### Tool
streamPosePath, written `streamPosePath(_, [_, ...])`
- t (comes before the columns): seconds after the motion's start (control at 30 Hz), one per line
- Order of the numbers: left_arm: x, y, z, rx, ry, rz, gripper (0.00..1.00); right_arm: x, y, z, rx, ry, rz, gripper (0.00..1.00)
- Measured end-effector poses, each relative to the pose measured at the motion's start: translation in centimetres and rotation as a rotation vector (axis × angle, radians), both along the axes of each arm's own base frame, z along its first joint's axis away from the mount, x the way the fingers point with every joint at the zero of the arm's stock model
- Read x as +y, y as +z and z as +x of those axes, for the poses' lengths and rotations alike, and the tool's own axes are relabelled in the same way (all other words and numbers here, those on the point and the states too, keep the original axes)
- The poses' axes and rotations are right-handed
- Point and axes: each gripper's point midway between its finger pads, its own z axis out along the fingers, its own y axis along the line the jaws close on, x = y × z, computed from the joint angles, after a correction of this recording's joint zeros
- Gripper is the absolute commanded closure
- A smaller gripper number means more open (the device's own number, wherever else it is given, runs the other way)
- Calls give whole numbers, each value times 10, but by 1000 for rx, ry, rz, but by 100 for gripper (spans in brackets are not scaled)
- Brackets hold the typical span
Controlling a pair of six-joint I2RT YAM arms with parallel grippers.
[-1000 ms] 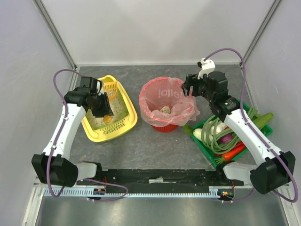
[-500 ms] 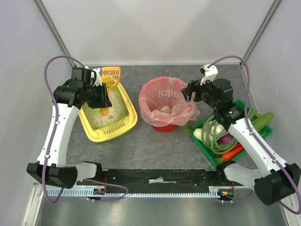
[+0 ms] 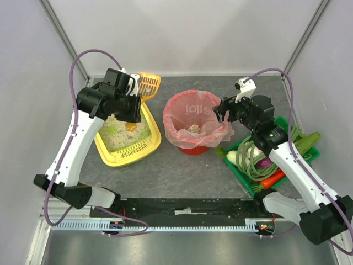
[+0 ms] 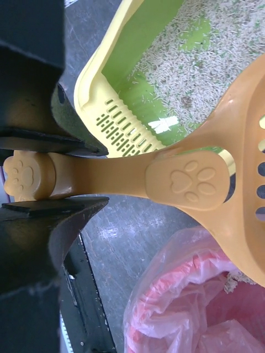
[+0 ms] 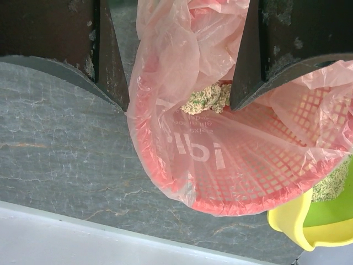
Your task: Clean the litter box
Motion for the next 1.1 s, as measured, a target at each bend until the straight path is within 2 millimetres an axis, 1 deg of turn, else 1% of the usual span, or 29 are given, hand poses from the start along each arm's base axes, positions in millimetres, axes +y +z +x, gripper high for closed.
streamPosePath(0.1, [-8, 6, 2, -14, -22, 18, 98, -1, -1, -1, 1, -2, -3, 18])
streamPosePath(0.2, [-28, 13, 3, -43, -77, 50, 98, -2, -1, -1, -2, -9, -8, 18])
streamPosePath(0.37, [-68, 20, 8, -92, -166, 103, 98, -4, -4, -1, 3, -16, -13, 18])
streamPosePath(0.47, [-79, 26, 15, -118, -177, 113, 98, -5, -5, -1, 3, -25, -16, 18])
streamPosePath(0.53, [-82, 28, 19, -137, -173, 126, 98, -7, -5, -1, 3, -33, -18, 18])
streamPosePath(0.63, [-83, 27, 19, -154, -174, 163, 98, -11, -2, -2, -6, -50, -19, 18])
streamPosePath(0.77, [-84, 17, 15, -184, -199, 276, 98, -14, 2, -2, -16, -68, -19, 18])
streamPosePath(0.87, [-84, 8, 12, -227, -229, 402, 98, -18, -2, -2, -13, -89, -25, 18])
streamPosePath(1.0, [-84, -4, 15, -277, -257, 531, 98, -24, -7, -4, -9, -114, -34, 18])
streamPosePath(1.1, [-83, -6, 20, -308, -280, 588, 98, -28, -3, -5, -23, -133, -32, 18])
